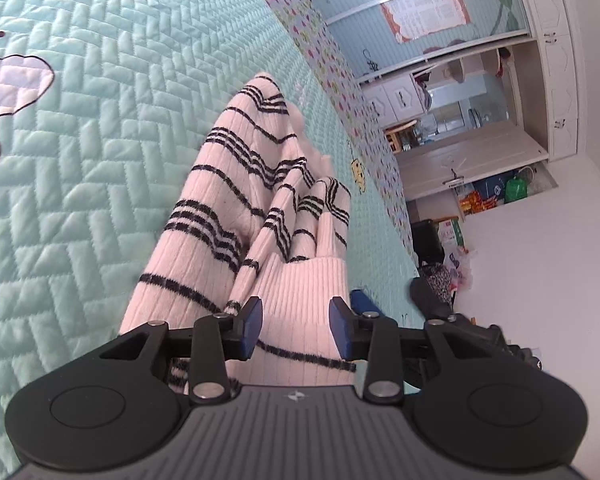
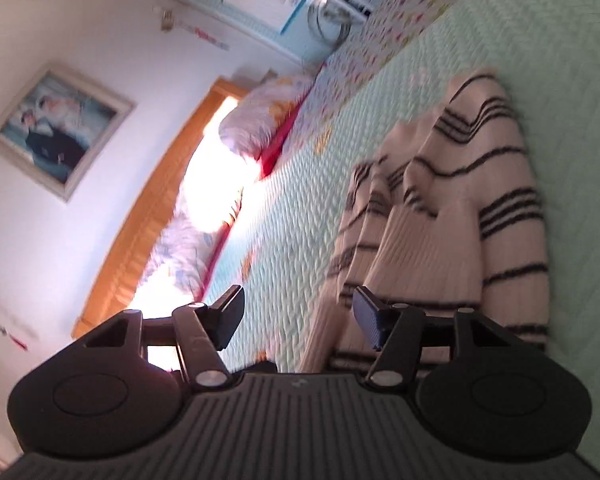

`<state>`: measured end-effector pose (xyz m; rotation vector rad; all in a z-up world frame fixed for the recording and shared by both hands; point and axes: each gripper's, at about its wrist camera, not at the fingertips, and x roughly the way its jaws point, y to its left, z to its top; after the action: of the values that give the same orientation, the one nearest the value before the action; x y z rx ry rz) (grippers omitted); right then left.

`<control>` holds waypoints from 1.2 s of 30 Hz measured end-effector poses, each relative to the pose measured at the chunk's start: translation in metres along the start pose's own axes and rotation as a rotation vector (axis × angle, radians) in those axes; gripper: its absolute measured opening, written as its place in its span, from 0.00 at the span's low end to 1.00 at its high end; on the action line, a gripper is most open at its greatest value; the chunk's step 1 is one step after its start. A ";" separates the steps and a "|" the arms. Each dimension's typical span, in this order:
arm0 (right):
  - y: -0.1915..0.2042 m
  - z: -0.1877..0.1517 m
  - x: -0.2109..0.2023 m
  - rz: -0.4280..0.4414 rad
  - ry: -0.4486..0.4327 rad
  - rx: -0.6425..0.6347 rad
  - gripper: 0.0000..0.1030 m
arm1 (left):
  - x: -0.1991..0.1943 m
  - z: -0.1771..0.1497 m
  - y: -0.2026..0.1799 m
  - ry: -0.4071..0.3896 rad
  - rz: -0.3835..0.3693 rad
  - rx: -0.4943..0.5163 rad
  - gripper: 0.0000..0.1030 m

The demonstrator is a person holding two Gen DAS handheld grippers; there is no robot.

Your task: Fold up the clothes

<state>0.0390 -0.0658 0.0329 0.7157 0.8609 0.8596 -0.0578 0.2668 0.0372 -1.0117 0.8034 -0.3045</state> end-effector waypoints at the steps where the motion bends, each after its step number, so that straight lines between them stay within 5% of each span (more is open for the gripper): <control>1: 0.008 -0.002 0.008 -0.020 0.038 -0.030 0.60 | -0.004 -0.003 0.000 -0.009 0.003 -0.010 0.37; 8: 0.025 0.002 0.044 -0.181 0.170 -0.097 0.43 | -0.027 -0.016 0.010 -0.020 -0.028 -0.058 0.40; 10: 0.027 -0.001 0.048 -0.181 0.206 -0.126 0.07 | -0.031 -0.018 0.009 -0.022 -0.030 -0.052 0.40; 15: 0.039 -0.003 0.043 -0.108 0.186 -0.179 0.06 | -0.043 -0.022 0.008 -0.041 -0.053 -0.032 0.41; 21: 0.030 0.029 0.032 0.130 -0.061 -0.091 0.06 | -0.061 -0.011 -0.011 -0.162 -0.087 0.061 0.47; 26: -0.020 0.031 0.061 -0.072 -0.059 0.024 0.06 | -0.034 0.002 -0.025 -0.130 -0.051 0.160 0.49; 36: -0.025 0.021 0.044 0.029 -0.066 0.049 0.06 | 0.007 -0.015 -0.030 -0.034 -0.044 0.222 0.49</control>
<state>0.0820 -0.0433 0.0075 0.7973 0.8162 0.8385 -0.0602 0.2378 0.0554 -0.8251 0.7004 -0.4046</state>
